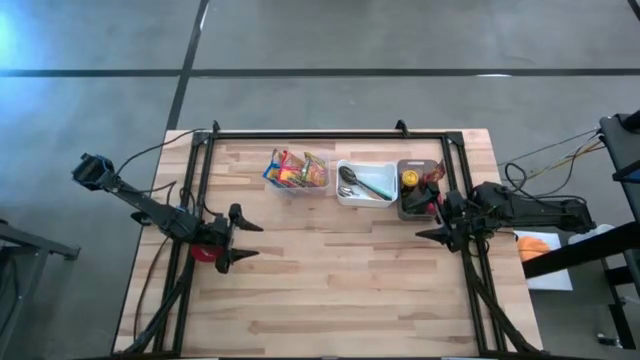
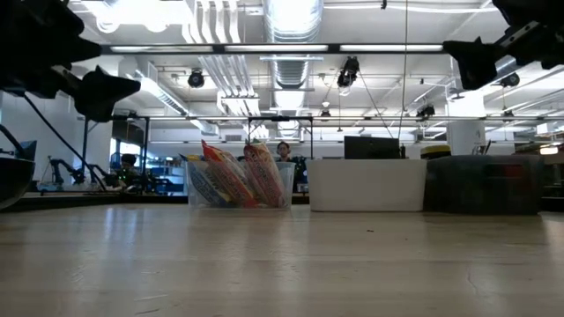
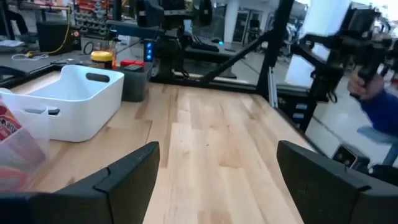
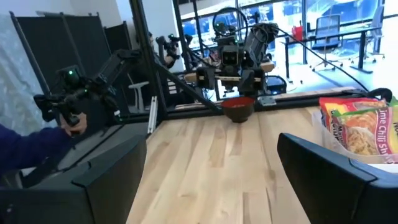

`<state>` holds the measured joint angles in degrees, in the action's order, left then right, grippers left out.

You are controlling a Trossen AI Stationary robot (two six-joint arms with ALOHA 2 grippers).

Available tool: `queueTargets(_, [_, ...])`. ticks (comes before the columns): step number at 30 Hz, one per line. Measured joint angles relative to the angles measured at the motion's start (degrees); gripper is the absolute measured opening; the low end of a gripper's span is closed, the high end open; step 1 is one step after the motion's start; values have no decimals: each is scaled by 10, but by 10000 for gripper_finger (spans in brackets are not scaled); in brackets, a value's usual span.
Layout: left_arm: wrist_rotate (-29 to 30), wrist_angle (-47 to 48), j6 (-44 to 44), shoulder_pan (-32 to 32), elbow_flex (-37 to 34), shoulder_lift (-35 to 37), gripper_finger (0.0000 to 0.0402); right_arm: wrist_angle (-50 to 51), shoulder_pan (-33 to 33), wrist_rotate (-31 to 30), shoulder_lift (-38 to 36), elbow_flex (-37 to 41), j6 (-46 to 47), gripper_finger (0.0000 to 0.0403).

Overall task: Pick & Place Food Item
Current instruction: Return to Home Position

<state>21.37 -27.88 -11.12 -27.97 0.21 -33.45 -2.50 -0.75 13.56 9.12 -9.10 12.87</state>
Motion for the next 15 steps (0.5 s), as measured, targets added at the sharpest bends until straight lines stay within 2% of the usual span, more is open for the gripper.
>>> queueTargets(9, [15,1,-11,0,0,12,328,6,0,0,-42,11,-33,360])
queueTargets(15, [22,4,16,0,0,47,328,6,0,0,-91,30,-63,360])
